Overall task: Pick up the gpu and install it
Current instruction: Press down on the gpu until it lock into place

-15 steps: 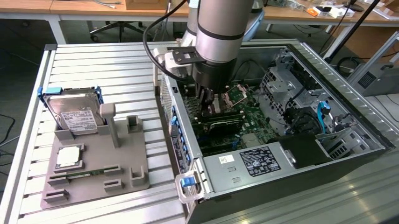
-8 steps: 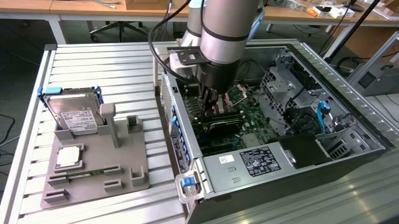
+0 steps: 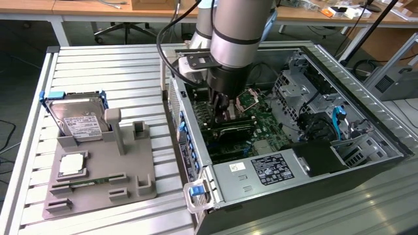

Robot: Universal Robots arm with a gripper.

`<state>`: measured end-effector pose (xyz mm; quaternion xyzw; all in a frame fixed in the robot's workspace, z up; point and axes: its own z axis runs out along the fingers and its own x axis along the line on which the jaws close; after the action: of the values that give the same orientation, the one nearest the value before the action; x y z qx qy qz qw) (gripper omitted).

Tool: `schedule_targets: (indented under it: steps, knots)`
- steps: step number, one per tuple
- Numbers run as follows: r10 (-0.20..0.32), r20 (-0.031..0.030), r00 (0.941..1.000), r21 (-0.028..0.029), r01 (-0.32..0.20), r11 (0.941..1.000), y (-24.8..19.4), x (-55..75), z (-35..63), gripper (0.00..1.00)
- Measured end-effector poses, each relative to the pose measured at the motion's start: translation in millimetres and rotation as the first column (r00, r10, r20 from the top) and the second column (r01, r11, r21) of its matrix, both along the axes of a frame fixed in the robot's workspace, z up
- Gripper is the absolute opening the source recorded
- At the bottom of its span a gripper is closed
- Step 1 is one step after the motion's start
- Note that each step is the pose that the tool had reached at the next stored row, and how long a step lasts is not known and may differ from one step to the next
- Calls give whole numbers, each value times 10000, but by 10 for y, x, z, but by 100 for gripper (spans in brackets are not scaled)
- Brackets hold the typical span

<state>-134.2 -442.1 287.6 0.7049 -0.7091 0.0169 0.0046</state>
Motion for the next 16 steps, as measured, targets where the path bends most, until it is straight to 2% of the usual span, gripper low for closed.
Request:
schedule_targets:
  steps: [7, 16]
  knots:
    - [-1, 1, 10000, 2, 1, 10000, 1, -65, -22, 11]
    - [14, 1, 10000, 1, -14, 10000, 1, -82, -70, 11]
